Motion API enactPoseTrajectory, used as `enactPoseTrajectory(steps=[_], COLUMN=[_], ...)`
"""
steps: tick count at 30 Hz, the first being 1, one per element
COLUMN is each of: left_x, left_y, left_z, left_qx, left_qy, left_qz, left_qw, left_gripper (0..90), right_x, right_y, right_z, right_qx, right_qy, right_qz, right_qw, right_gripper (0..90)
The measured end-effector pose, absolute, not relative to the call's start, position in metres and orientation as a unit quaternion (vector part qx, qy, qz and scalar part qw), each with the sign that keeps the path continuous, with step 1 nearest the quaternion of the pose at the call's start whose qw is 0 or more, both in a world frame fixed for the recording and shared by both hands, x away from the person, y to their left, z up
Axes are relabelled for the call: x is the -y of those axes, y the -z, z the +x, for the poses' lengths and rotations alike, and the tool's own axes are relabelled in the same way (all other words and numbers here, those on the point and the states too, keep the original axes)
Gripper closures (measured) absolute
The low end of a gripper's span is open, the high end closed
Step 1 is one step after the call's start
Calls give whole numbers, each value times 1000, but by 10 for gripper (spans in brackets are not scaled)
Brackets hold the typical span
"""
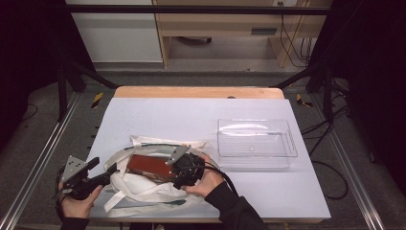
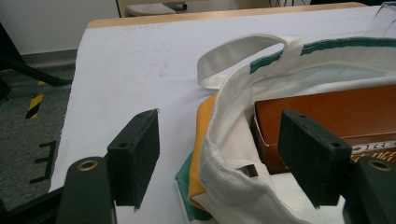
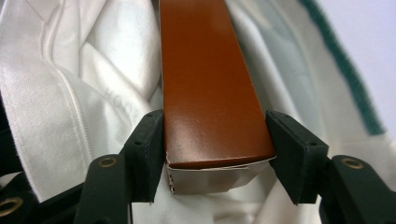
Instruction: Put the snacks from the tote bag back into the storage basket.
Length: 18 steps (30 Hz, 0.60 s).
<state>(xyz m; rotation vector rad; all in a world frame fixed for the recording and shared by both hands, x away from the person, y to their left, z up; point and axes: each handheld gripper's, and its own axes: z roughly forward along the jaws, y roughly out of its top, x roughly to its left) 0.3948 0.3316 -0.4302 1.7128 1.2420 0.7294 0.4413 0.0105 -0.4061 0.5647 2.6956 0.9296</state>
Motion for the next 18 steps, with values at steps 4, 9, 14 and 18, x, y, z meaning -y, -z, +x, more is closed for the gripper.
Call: enactPoseTrajectory(steps=[4, 9, 14, 18], left_x=[-331, -331, -333, -333], left_y=[430, 430, 430, 429], left_z=[394, 395, 394, 393], left_qx=[-497, -498, -499, -495], left_qy=[-294, -293, -293, -294], left_qz=[690, 690, 688, 688], left_qw=[436, 435, 439, 441], left_gripper=[299, 299, 299, 297], right_x=[-5, 3, -1, -10], right_y=[431, 439, 431, 424], right_z=[443, 441, 440, 442], right_qx=[-916, -899, -888, -879], right_qy=[-327, -368, -389, -412], right_qz=[207, 213, 220, 212], right_qw=[103, 109, 106, 110], right_gripper=[408, 397, 308, 300])
